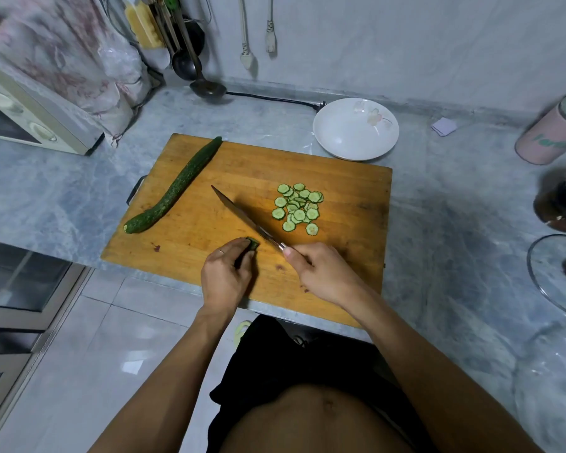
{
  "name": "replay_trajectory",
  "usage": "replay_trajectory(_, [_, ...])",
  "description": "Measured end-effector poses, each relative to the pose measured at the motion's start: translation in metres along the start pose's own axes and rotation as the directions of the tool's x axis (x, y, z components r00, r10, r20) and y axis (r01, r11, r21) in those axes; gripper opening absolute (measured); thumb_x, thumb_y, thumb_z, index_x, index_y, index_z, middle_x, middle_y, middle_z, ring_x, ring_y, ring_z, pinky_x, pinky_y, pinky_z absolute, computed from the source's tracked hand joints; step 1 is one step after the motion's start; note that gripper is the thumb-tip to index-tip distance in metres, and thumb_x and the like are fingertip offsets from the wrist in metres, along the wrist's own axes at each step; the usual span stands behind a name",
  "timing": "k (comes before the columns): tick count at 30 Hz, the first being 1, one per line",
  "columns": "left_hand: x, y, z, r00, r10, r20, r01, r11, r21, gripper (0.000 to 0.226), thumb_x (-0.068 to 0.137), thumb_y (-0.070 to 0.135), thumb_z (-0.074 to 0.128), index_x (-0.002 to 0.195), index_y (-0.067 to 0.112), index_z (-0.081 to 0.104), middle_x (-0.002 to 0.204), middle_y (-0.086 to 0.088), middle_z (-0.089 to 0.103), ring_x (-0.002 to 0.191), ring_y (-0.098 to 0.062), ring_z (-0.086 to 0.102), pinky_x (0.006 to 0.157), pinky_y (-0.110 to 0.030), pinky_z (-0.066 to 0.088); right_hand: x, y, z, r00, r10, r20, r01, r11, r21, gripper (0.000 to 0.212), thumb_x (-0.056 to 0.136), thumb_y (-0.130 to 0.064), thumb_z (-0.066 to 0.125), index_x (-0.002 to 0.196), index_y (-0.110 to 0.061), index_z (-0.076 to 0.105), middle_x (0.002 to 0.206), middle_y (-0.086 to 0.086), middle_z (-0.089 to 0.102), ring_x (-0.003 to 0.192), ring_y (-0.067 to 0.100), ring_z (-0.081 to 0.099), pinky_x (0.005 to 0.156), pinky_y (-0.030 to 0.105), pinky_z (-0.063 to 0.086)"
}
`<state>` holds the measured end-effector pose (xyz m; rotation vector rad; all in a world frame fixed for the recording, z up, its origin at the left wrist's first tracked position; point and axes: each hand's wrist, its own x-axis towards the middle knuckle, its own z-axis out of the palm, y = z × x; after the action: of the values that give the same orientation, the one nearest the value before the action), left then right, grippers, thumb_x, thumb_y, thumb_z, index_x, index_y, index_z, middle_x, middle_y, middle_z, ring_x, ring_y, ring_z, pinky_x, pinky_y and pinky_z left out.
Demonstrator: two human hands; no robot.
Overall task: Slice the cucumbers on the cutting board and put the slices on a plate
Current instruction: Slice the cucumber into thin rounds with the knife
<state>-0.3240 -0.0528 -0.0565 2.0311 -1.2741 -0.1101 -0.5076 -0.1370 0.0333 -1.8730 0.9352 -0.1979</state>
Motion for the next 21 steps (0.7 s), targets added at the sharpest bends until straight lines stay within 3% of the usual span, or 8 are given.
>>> replay_trajectory(3, [-0.001,0.001,0.002,0.998,-0.034,-0.044,0.031,0.996,-0.081,0.016,0.083,0.01,0.075,0.099,0.006,0.076,0.103,-0.005,0.073,0.094,-0.016,0.067,0.085,-0.025,0.052,-0.008,0.0,-0.002,1.0,-0.028,0.004,0.028,0.999,-0.032,0.052,0.105,-0.041,0.044,0.055,-0.053,0.054,0.055,-0.003,0.045,0.063,0.034,0.059,0.053,0.041,0.04])
replay_trajectory(6, [-0.003,0.002,0.005,0.996,-0.063,-0.069,0.053,0.989,-0.141,0.01,0.083,0.012,0.076,0.092,0.008,0.077,0.098,-0.004,0.072,0.088,-0.011,0.065,0.08,-0.022,0.051,-0.014,0.004,-0.001,0.999,-0.039,0.024,0.04,0.998,-0.041,0.043,0.104,-0.044,0.043,0.063,-0.035,0.054,0.057,-0.002,0.044,0.052,0.014,0.044,0.053,0.037,0.034])
replay_trajectory(9, [-0.005,0.005,0.005,0.993,-0.094,-0.069,0.084,0.987,-0.14,0.009,0.083,0.008,0.074,0.091,0.007,0.078,0.097,-0.005,0.07,0.085,-0.014,0.064,0.076,-0.018,0.048,-0.018,0.007,0.001,0.997,-0.037,0.069,0.043,0.996,-0.084,0.039,0.105,-0.044,0.041,0.085,-0.021,0.066,0.059,-0.003,0.045,0.055,0.006,0.039,0.053,0.032,0.03])
replay_trajectory(14, [-0.006,0.013,0.008,0.992,-0.087,-0.087,0.082,0.995,-0.06,0.01,0.078,-0.001,0.073,0.087,0.002,0.075,0.093,-0.01,0.072,0.085,-0.018,0.063,0.077,-0.011,0.039,-0.024,0.005,0.005,0.997,-0.029,0.075,0.037,0.993,-0.112,0.039,0.104,-0.047,0.04,0.07,-0.031,0.049,0.062,-0.005,0.045,0.061,0.003,0.036,0.055,0.03,0.03])
replay_trajectory(21, [-0.008,0.01,0.007,0.996,-0.069,-0.05,0.068,0.998,-0.014,0.007,0.081,0.002,0.068,0.085,0.001,0.073,0.092,-0.014,0.07,0.081,-0.026,0.064,0.07,-0.014,0.036,-0.032,0.005,0.006,0.997,-0.017,0.077,0.027,0.99,-0.139,0.039,0.104,-0.048,0.038,0.068,-0.035,0.046,0.064,-0.003,0.046,0.06,0.008,0.04,0.055,0.031,0.032])
